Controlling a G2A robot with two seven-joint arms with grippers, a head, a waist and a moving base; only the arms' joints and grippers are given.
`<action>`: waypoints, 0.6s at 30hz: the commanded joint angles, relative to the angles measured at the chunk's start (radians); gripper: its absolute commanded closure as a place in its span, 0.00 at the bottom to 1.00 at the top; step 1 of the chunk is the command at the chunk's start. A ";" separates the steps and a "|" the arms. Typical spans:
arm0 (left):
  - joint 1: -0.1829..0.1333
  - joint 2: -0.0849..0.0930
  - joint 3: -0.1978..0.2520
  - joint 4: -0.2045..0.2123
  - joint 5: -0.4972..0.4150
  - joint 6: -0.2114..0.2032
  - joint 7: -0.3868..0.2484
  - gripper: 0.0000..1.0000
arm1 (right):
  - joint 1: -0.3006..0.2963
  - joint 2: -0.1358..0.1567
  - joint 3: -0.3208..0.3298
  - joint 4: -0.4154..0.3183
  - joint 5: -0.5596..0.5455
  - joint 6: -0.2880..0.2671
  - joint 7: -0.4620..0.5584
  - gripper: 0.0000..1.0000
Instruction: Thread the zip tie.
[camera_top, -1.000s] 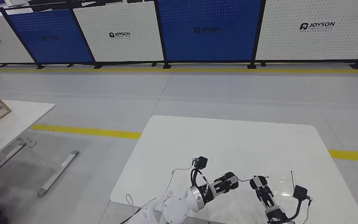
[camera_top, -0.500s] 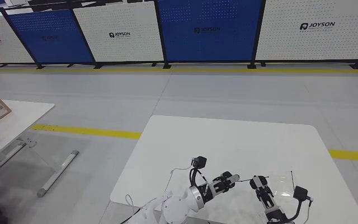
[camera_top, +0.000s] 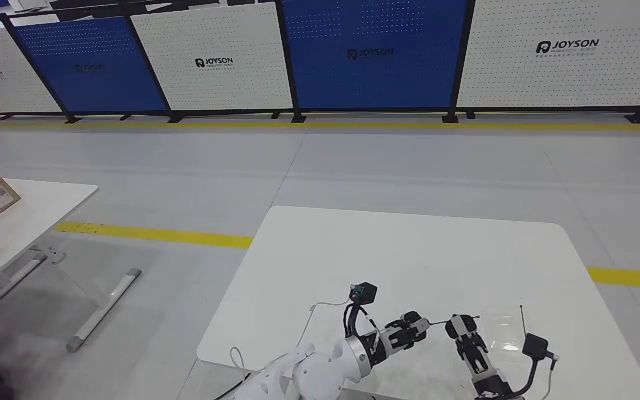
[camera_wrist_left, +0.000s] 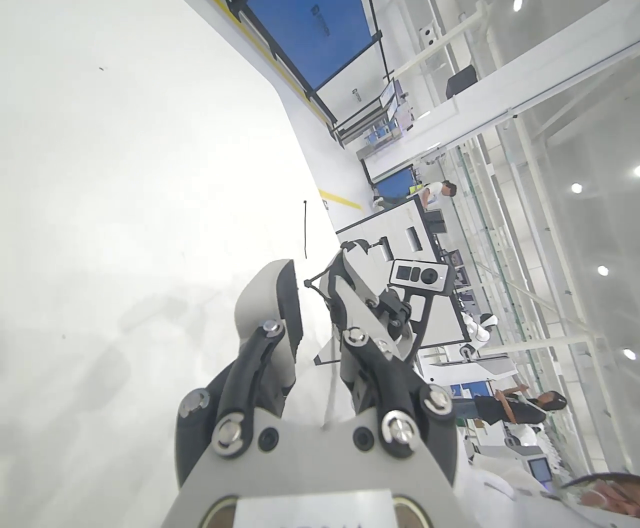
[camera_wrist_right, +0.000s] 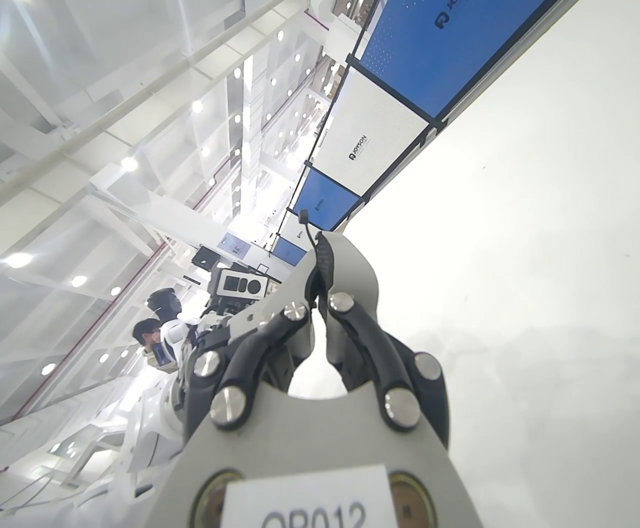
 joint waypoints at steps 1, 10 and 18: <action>-0.003 -0.002 0.001 0.004 -0.001 0.009 0.002 0.85 | 0.000 -0.001 0.000 0.001 -0.003 -0.006 -0.002 1.00; -0.009 -0.006 0.003 0.010 -0.009 0.008 0.000 1.00 | 0.000 -0.004 -0.001 0.004 -0.004 -0.009 0.000 1.00; -0.006 -0.007 0.002 0.009 -0.007 -0.001 -0.003 1.00 | 0.002 -0.006 0.000 0.005 -0.008 -0.008 0.015 1.00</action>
